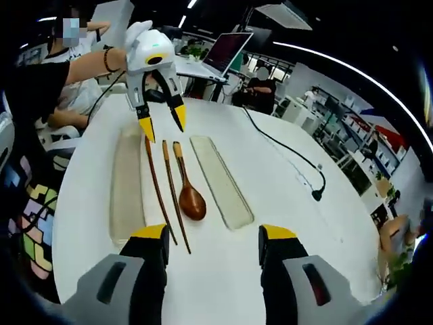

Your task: Arrange the utensils inside the cutlery case until each visible utensil rests in its matching compartment.

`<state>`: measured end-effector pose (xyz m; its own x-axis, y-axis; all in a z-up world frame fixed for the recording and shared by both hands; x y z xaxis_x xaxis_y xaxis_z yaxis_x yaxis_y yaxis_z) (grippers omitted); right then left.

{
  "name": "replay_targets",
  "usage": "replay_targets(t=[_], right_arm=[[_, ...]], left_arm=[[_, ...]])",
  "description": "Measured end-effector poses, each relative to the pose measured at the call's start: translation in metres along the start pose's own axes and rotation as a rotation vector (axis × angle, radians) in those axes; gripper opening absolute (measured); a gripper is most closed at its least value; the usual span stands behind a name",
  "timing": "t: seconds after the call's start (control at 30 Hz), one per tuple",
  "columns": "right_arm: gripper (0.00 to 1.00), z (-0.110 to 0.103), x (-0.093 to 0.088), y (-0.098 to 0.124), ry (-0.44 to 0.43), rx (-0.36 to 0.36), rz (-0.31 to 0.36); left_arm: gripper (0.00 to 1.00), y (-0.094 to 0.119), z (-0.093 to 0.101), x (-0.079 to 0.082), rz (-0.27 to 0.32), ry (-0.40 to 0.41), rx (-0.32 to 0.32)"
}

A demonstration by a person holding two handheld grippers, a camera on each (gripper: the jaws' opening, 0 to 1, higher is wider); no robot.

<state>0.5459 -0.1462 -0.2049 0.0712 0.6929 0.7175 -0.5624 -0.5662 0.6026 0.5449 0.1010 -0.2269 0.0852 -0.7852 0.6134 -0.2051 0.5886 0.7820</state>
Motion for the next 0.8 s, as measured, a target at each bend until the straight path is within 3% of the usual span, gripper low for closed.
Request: replay_targets(t=[0.03, 0.13, 0.3, 0.4, 0.5, 0.63, 0.8], right_arm=[[0.49, -0.001, 0.0, -0.001, 0.004, 0.005, -0.003], [0.47, -0.004, -0.002, -0.008, 0.008, 0.038, -0.024], [0.35, -0.005, -0.001, -0.015, 0.014, 0.076, -0.032], [0.35, -0.005, -0.004, -0.02, 0.017, 0.091, -0.051], [0.33, -0.005, -0.008, -0.024, 0.016, 0.12, -0.082], [0.27, -0.005, -0.009, -0.029, 0.026, 0.141, -0.103], [0.26, -0.01, -0.012, -0.039, 0.065, 0.172, -0.155]], left_arm=[[0.34, -0.001, 0.0, -0.001, -0.01, 0.017, -0.01], [0.34, -0.007, -0.001, -0.006, -0.077, -0.034, 0.002], [0.28, -0.013, -0.001, -0.005, -0.089, -0.04, -0.037], [0.26, -0.017, -0.002, -0.004, -0.089, -0.061, -0.045], [0.26, -0.026, 0.001, -0.007, -0.13, -0.048, -0.094], [0.25, -0.031, -0.001, -0.008, -0.154, -0.06, -0.096], [0.22, -0.03, -0.005, -0.004, -0.186, -0.052, -0.113]])
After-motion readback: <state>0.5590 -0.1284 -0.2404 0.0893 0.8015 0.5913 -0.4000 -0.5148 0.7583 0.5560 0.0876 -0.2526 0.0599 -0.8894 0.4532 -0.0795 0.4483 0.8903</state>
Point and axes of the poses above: the point that each gripper's makers call its tool centre point, and the gripper's own axes: y roughly backward along the fingers, z roughly to its right, x roughly out of its top, the point moved 7 cm from there along y, roughly backward along the fingers, and after that the axes turned 7 degrees about -x, right-handed, at the moved point
